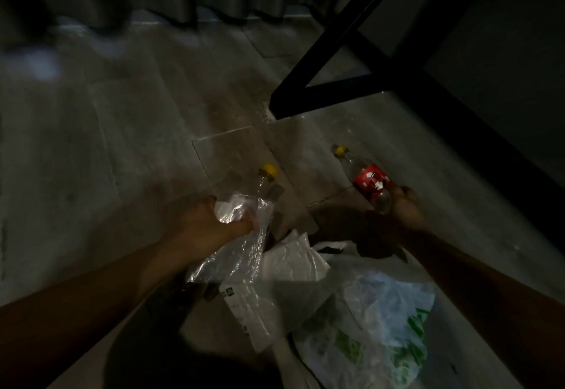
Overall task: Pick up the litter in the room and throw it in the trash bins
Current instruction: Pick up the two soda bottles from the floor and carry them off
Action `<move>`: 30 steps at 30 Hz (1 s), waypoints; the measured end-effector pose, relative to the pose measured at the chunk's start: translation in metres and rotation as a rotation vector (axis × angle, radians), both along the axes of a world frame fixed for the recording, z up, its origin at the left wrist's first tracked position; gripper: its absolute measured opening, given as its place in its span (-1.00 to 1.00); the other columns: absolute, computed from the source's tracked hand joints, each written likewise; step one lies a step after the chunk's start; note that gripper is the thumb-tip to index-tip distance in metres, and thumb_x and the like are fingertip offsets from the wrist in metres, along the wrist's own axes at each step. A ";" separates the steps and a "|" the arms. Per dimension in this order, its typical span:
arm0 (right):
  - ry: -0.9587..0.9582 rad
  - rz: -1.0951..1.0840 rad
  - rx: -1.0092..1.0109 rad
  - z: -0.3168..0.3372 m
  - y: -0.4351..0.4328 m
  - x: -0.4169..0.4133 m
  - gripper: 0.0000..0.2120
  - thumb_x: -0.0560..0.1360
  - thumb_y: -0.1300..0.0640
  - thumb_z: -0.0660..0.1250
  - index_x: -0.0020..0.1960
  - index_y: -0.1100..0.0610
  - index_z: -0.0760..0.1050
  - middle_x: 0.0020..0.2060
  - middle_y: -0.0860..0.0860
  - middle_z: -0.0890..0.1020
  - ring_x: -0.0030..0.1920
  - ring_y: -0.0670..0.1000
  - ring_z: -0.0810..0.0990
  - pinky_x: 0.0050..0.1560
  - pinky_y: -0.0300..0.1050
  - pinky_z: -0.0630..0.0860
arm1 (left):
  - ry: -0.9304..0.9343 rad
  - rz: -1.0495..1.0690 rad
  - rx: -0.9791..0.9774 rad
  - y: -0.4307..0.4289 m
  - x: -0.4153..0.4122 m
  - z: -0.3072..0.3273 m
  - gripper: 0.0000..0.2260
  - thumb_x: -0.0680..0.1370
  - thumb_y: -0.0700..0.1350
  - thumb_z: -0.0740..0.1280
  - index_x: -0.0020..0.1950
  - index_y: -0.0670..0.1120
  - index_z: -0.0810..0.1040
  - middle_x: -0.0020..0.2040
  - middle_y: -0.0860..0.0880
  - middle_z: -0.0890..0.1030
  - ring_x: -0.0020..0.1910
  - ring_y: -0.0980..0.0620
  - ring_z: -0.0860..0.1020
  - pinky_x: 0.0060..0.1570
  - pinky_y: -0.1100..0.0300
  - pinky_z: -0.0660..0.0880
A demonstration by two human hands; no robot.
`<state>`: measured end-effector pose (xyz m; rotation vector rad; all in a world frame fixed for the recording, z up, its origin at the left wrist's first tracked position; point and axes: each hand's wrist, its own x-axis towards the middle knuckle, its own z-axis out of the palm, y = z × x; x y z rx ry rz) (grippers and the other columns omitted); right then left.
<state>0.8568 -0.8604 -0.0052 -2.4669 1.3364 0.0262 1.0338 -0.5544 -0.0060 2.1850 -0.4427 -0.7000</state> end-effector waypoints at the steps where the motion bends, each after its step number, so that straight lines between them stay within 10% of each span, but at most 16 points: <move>1: 0.016 0.002 -0.001 -0.003 -0.007 0.003 -0.24 0.39 0.07 0.50 0.46 0.21 0.20 0.41 0.23 0.26 0.34 0.28 0.34 0.34 0.15 0.32 | 0.018 -0.008 -0.002 -0.002 0.000 -0.001 -0.58 0.22 0.30 0.51 -0.11 0.06 0.58 -0.23 0.14 0.63 -0.21 0.17 0.60 -0.31 0.29 0.43; 6: 0.024 0.000 0.023 -0.013 -0.036 0.024 -0.03 0.28 0.08 0.58 0.52 0.15 0.09 0.45 0.23 0.22 0.41 0.29 0.26 0.40 0.18 0.25 | 0.067 -0.025 -0.027 -0.011 0.003 0.000 -0.39 0.13 0.36 0.44 0.03 0.02 0.60 -0.07 0.06 0.67 -0.07 0.04 0.63 0.05 0.04 0.56; 19: -0.164 -0.048 0.140 -0.027 -0.015 0.035 -0.51 0.36 -0.07 0.49 0.18 0.04 0.38 -0.02 -0.02 0.49 0.04 0.12 0.52 -0.05 -0.08 0.37 | 0.055 -0.017 0.042 -0.016 0.004 -0.005 -0.42 0.16 0.37 0.45 0.02 0.03 0.59 -0.09 0.07 0.66 -0.14 0.10 0.61 -0.10 0.16 0.54; 30: -0.419 0.075 0.234 0.055 0.056 0.001 -0.37 0.31 -0.02 0.52 0.32 -0.01 0.36 -0.06 -0.18 0.49 -0.08 -0.17 0.52 -0.22 -0.24 0.45 | 0.028 -0.050 -0.005 0.004 0.004 0.010 -0.64 0.32 0.21 0.50 -0.06 0.00 0.60 -0.16 0.03 0.66 -0.19 0.09 0.61 -0.19 0.19 0.53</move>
